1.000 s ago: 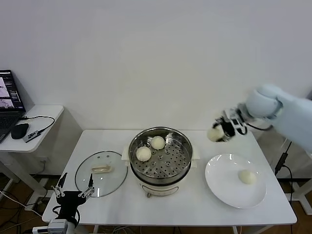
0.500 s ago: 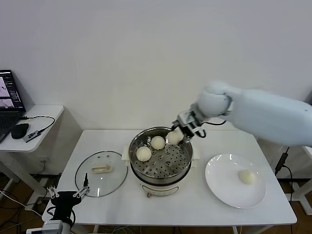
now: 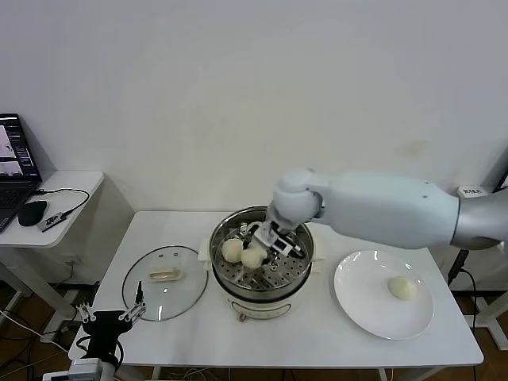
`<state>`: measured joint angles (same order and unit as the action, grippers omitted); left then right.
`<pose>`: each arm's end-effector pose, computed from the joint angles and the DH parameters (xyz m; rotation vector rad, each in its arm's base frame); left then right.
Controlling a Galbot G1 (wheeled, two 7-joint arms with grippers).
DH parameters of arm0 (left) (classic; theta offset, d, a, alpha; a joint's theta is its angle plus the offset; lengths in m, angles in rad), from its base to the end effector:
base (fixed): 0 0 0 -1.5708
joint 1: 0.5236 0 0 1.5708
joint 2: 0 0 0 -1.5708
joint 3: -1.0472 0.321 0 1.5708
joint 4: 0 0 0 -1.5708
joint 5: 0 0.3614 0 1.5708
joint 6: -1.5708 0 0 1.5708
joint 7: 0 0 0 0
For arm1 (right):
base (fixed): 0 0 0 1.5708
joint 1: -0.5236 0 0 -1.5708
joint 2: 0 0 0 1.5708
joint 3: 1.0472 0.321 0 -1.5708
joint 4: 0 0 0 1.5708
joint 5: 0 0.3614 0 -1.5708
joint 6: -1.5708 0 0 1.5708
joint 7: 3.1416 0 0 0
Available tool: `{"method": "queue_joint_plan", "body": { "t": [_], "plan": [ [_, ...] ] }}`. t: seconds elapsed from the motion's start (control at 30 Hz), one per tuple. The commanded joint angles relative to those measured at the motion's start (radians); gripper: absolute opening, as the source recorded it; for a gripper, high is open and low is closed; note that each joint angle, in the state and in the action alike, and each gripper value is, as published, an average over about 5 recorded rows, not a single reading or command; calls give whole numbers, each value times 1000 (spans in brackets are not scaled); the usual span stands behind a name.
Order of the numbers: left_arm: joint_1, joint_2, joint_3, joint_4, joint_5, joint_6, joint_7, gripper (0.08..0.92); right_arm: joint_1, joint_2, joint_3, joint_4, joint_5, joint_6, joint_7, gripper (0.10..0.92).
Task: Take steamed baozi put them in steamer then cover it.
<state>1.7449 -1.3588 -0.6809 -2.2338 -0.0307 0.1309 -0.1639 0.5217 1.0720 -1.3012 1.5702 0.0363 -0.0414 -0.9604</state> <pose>0.1597 0.0644 -0.2474 0.2512 -2.9801 -0.3674 0.4492 0.1535 -0.0917 1.9420 -0.9413 2.0924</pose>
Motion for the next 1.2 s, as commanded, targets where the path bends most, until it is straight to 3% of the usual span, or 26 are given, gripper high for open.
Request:
{"method": "queue_joint_plan", "body": {
  "t": [0.03,0.4,0.63,0.77,1.2],
  "plan": [
    [0,-1,0,3,0,-1,0,823,-54,50,-34,7,-124,128,15,585],
    [-1,-5,3,3,1,-1,-1,823,-53,28,-26,26,-137,146,24,594],
    [-4,-4,9,-3,2,0,-1,823,1,-29,3,36,-121,133,19,757],
    [-5,1,9,-2,3,0,-1,823,41,-105,41,41,-96,40,2,816],
    [-10,36,31,-1,7,1,0,823,1,-521,167,85,71,-298,-85,823]
  ]
}}
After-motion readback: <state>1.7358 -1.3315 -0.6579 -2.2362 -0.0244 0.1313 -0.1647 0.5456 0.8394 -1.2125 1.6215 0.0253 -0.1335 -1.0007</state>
